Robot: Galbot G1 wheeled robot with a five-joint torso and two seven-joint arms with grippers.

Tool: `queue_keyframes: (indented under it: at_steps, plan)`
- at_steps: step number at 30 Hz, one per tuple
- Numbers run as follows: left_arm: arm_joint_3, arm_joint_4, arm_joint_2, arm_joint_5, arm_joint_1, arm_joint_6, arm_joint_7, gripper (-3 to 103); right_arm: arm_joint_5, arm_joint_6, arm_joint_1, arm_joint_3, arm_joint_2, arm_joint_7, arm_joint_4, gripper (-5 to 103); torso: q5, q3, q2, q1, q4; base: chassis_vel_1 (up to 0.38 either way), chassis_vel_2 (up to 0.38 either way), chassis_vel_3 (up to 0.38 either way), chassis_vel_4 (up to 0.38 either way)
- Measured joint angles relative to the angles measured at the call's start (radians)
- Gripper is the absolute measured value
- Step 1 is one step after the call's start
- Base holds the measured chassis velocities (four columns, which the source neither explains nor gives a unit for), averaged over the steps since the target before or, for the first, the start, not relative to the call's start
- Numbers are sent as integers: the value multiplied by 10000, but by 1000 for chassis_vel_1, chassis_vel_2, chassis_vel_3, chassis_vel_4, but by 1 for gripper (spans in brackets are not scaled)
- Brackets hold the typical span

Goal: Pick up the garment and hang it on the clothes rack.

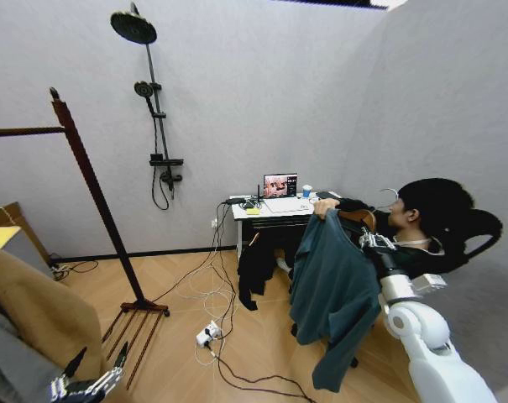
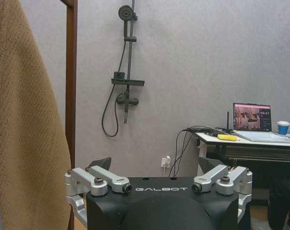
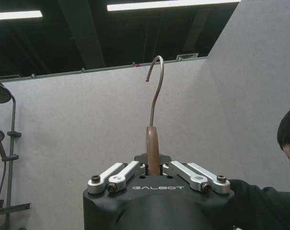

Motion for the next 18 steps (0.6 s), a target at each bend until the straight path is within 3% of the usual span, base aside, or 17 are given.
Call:
queue_keyframes:
  at_steps: [3, 8, 18]
  plan:
    - [0, 0, 0, 0, 0, 0, 0, 100, 752, -427, -331, -53, -228, 1, 520, 10, 0, 0, 0, 1, -2, 0, 0, 0, 0]
    - [0, 0, 0, 0, -1, 0, 0, 100, 1146, -873, -613, -180, -421, 43, 1302, 10, -4, 0, 0, 1, 2, 0, 0, 0, 0]
    - [0, 0, 0, 0, -1, 0, 0, 100, 1265, -1334, -1753, -928, -693, 235, 2291, 10, -3, -1, 0, 0, 1, 0, 0, 0, 0]
